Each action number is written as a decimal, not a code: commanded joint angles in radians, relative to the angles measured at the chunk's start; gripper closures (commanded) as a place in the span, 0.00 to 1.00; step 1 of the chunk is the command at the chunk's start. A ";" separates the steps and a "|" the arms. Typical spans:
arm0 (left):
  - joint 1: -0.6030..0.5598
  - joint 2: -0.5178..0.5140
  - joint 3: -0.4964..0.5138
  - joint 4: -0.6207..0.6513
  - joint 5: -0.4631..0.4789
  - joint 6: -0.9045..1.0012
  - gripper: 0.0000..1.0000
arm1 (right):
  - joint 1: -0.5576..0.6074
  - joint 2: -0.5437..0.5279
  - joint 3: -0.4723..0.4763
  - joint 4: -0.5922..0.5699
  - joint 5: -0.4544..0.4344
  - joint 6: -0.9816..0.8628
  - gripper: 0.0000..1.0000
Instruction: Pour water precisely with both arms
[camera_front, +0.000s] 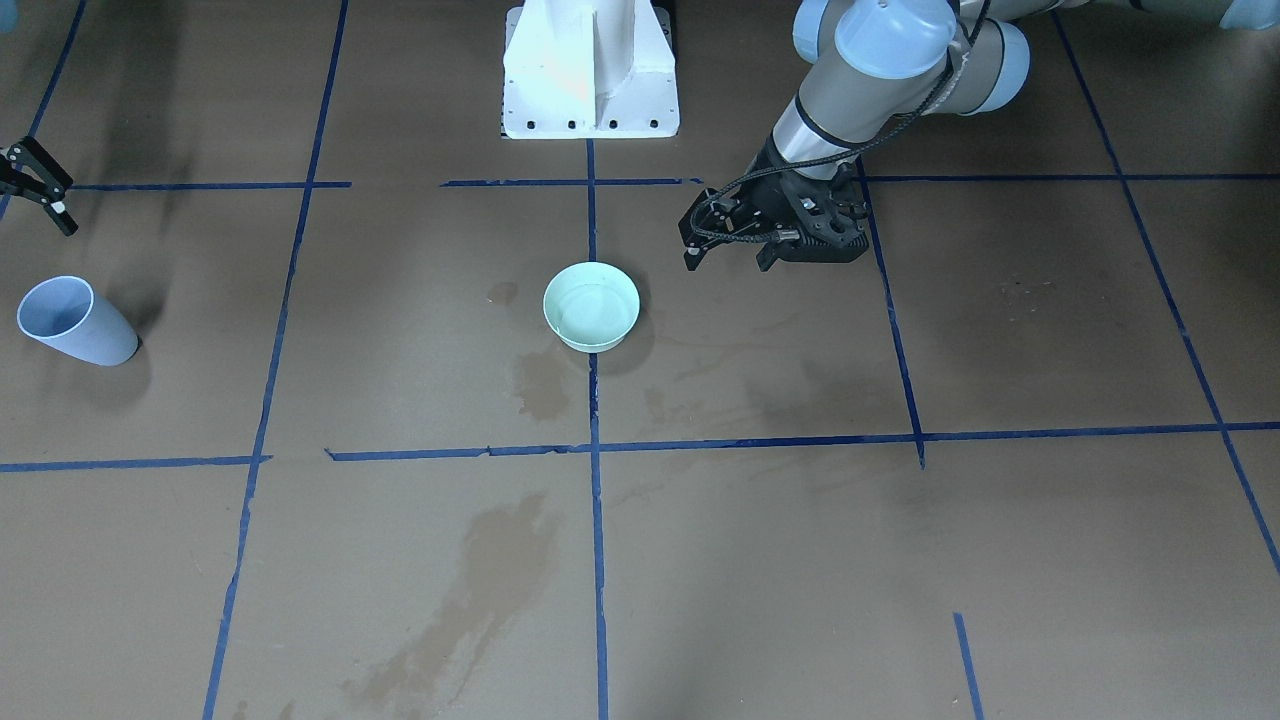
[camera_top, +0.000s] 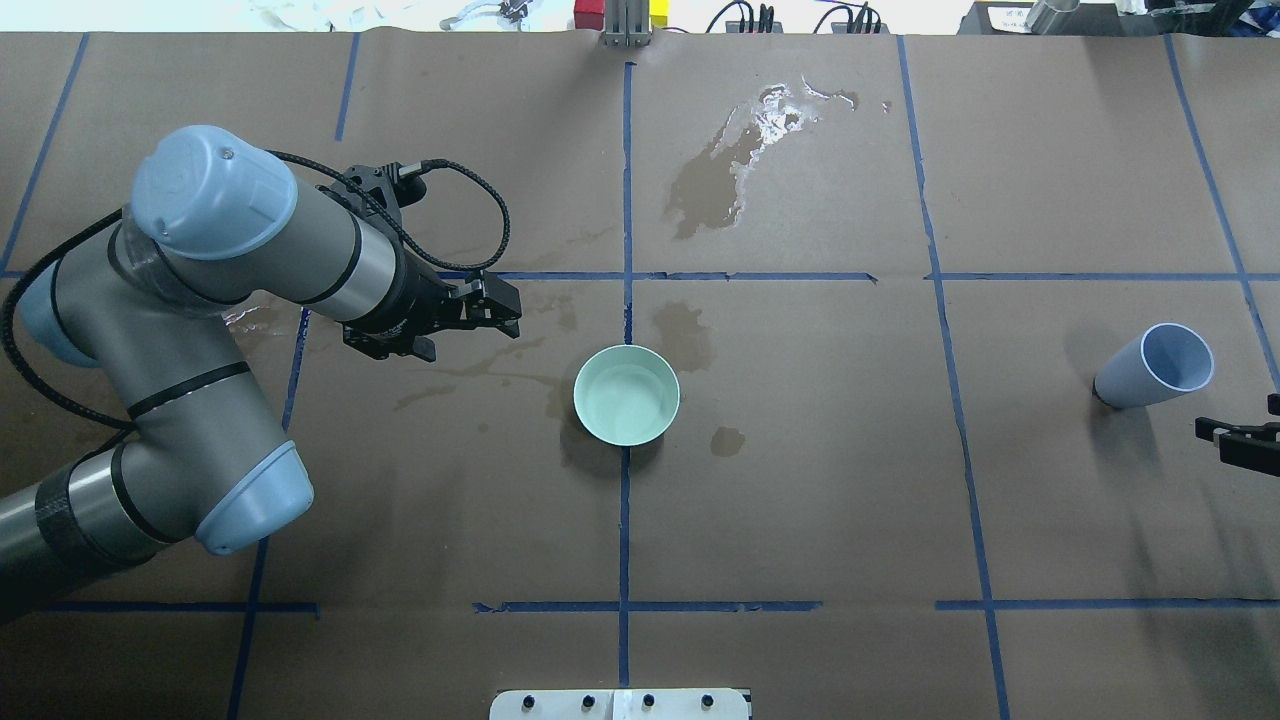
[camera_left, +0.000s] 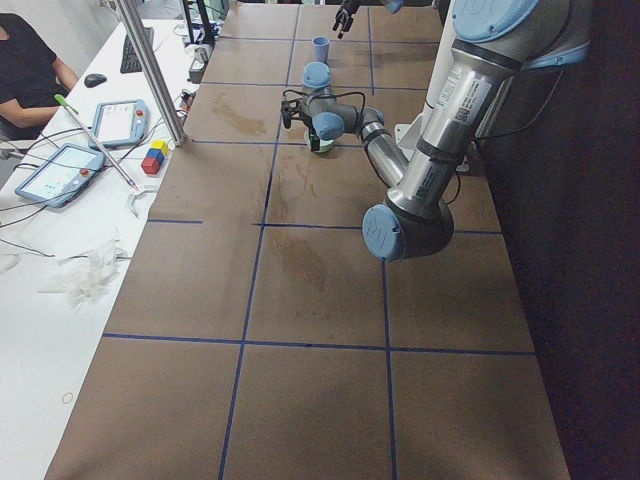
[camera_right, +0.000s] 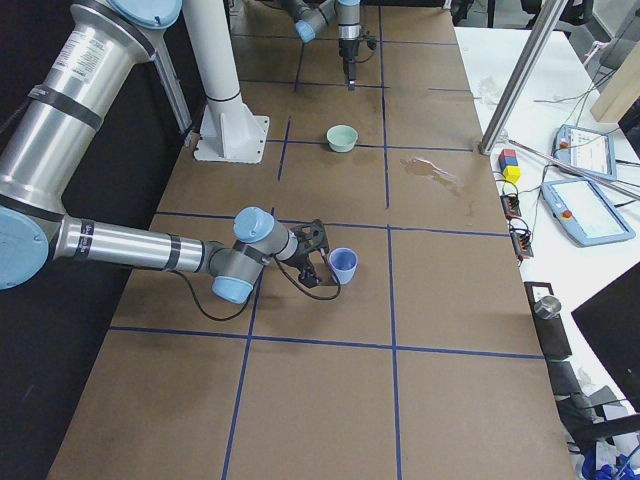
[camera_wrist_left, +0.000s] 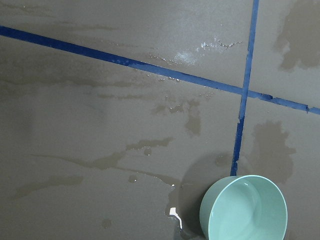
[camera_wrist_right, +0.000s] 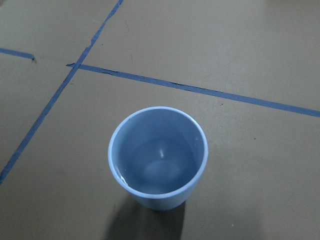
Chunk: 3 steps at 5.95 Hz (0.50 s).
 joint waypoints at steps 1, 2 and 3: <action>0.000 0.001 -0.007 0.000 0.000 0.000 0.00 | -0.080 -0.001 -0.004 0.051 -0.137 0.120 0.00; -0.002 0.003 -0.019 0.002 0.000 -0.002 0.00 | -0.152 -0.001 -0.013 0.051 -0.264 0.140 0.00; -0.002 0.003 -0.019 0.002 0.000 -0.002 0.00 | -0.200 -0.001 -0.016 0.052 -0.342 0.201 0.01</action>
